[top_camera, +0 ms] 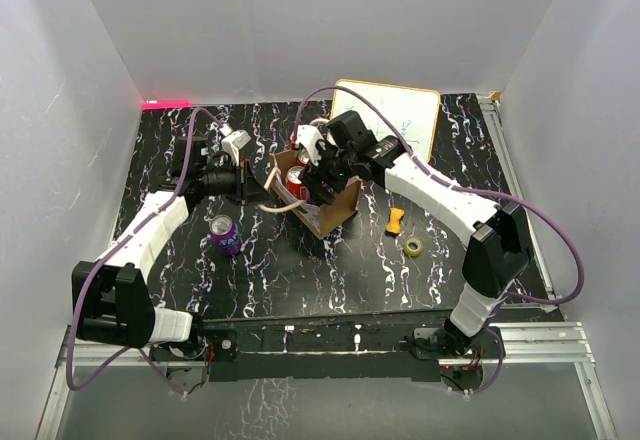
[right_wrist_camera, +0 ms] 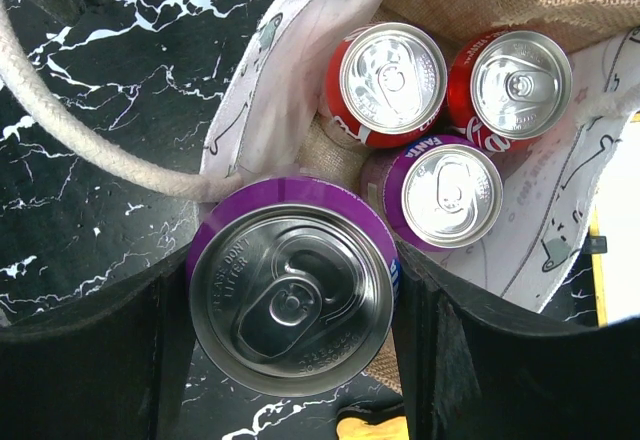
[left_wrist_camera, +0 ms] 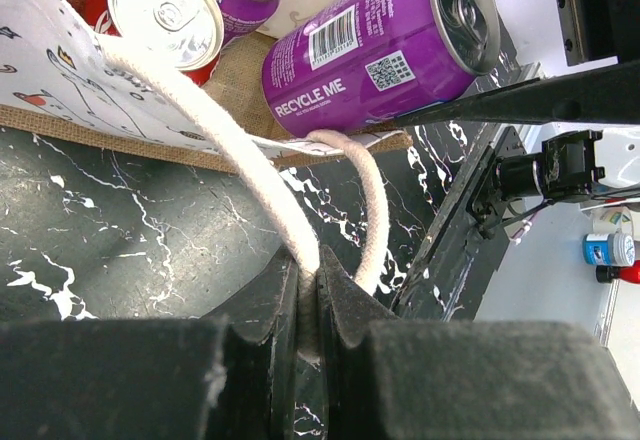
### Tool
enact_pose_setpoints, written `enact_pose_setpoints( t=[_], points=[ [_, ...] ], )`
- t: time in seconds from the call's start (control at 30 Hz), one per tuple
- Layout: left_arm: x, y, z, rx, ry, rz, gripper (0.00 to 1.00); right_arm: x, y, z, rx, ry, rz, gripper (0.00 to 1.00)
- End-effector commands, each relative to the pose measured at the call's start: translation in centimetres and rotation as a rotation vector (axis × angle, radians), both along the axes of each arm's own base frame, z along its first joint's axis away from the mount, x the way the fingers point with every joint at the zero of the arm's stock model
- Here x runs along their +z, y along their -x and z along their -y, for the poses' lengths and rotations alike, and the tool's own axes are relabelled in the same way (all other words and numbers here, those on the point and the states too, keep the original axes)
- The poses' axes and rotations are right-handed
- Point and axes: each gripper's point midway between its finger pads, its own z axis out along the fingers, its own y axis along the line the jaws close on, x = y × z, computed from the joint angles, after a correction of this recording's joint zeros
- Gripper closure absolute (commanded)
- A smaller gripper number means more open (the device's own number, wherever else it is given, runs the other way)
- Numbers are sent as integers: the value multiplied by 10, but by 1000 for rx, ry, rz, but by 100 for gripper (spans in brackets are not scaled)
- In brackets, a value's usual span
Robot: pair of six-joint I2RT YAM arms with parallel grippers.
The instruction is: Place the beverage into the canvas bag
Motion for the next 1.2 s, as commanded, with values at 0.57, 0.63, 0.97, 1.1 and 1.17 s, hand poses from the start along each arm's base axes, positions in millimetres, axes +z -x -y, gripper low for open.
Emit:
enact_pose_setpoints(
  t=[0.57, 0.63, 0.97, 1.1, 1.17],
  points=[
    [16, 4, 5, -32, 34, 14, 100, 12, -49, -34, -117, -115, 63, 91],
    [15, 4, 5, -31, 35, 11, 100, 11, -50, -36, -127, -120, 79, 91],
    [15, 4, 5, -29, 38, 8, 100, -8, -49, -45, -157, -108, 57, 87],
    [16, 4, 5, -29, 38, 11, 100, -18, -47, -44, -144, -90, 47, 84],
    [15, 4, 5, -29, 37, 9, 100, -25, -46, -41, -129, -70, 53, 82]
  ],
)
